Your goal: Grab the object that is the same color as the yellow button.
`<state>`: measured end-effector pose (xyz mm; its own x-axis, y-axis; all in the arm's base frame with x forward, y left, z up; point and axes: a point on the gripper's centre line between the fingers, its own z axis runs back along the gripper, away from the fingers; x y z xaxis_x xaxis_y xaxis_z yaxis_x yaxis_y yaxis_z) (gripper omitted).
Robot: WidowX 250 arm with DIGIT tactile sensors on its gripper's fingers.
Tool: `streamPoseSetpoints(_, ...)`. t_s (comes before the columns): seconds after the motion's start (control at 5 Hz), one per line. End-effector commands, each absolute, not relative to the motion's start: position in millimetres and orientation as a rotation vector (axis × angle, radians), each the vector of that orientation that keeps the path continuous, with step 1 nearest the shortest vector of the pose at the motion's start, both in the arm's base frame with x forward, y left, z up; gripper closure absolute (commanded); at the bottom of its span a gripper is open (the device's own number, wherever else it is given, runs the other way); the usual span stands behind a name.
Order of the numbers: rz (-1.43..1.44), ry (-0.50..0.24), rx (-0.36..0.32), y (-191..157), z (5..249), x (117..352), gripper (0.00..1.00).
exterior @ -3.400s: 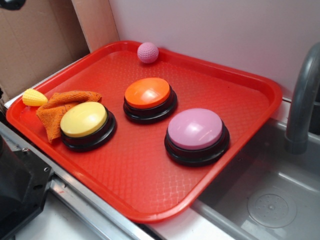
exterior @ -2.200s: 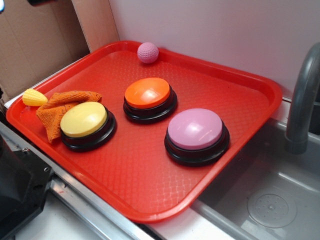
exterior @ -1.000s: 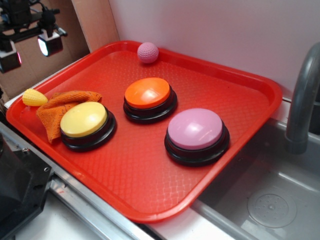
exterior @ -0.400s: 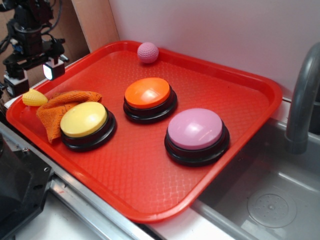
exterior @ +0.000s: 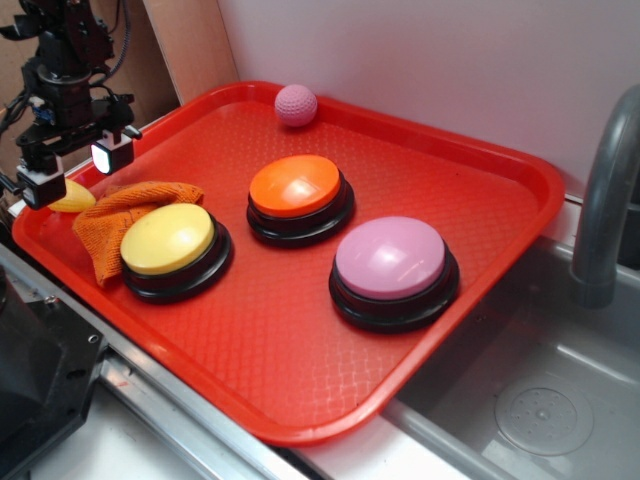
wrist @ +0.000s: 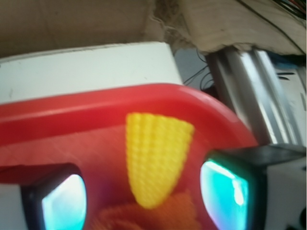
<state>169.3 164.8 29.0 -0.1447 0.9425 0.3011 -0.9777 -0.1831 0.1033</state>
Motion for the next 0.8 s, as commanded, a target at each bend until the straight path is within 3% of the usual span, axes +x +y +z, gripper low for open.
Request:
streamPoseSetpoints(0.0, 1.739, -0.180, 0.285, 175.7, 27.1, 155.0, 0.00)
streamPoseSetpoints(0.2, 1.740, -0.178, 0.279, 177.2, 23.2, 155.0, 0.00)
streamPoseSetpoints(0.4, 1.723, -0.184, 0.297, 177.1, 21.1, 155.4, 1.00)
streamPoseSetpoints(0.6, 1.703, -0.194, 0.281, 176.6, 20.5, 155.7, 1.00)
